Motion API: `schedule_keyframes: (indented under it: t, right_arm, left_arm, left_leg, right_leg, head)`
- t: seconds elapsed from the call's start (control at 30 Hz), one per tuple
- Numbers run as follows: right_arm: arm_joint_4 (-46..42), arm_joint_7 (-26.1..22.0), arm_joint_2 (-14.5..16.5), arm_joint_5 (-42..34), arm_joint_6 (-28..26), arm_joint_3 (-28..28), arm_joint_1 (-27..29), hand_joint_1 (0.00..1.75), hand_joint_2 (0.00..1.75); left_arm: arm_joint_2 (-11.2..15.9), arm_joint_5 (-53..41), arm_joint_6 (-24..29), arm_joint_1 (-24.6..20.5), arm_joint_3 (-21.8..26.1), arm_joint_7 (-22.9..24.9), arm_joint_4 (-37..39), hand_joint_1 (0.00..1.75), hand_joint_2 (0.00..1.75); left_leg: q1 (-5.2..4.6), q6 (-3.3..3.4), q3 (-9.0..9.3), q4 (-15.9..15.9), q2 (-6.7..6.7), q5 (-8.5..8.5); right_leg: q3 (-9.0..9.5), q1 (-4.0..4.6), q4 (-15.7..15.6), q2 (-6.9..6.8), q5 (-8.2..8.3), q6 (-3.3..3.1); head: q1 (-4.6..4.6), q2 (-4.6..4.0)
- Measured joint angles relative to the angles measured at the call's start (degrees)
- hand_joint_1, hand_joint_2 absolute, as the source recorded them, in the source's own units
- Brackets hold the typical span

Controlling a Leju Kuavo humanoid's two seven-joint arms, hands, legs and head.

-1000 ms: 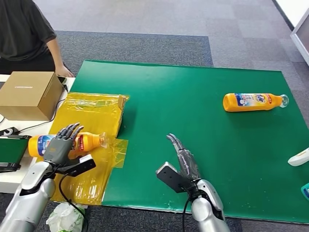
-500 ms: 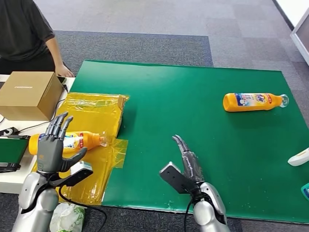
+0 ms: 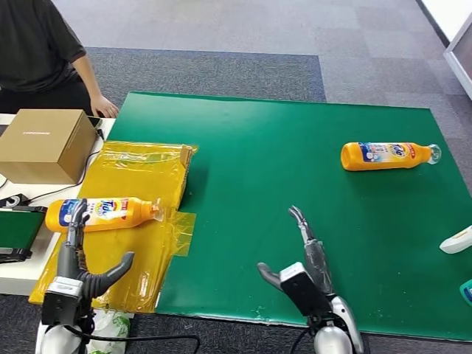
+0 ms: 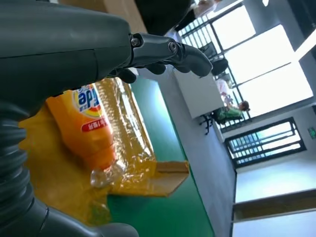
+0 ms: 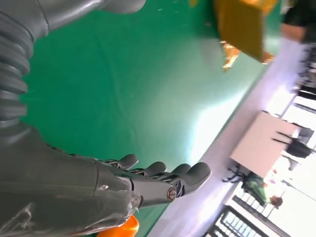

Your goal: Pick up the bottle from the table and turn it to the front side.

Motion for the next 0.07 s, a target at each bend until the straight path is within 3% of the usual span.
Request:
schedule_keyframes:
  t: [0.07]
  right_arm:
    - [-1.4,-1.3,0.0,-2.0,0.5,-0.3,0.9,0.00,1.75]
  left_arm:
    - [-0.7,2.1,-2.5,0.1,1.1,0.1,0.9,0.00,1.75]
  left_leg:
    - [0.00,0.00,0.00,0.0,0.00,0.00]
  right_leg:
    - [0.00,0.00,0.0,0.00,0.00,0.00]
  head:
    - [0.00,0.00]
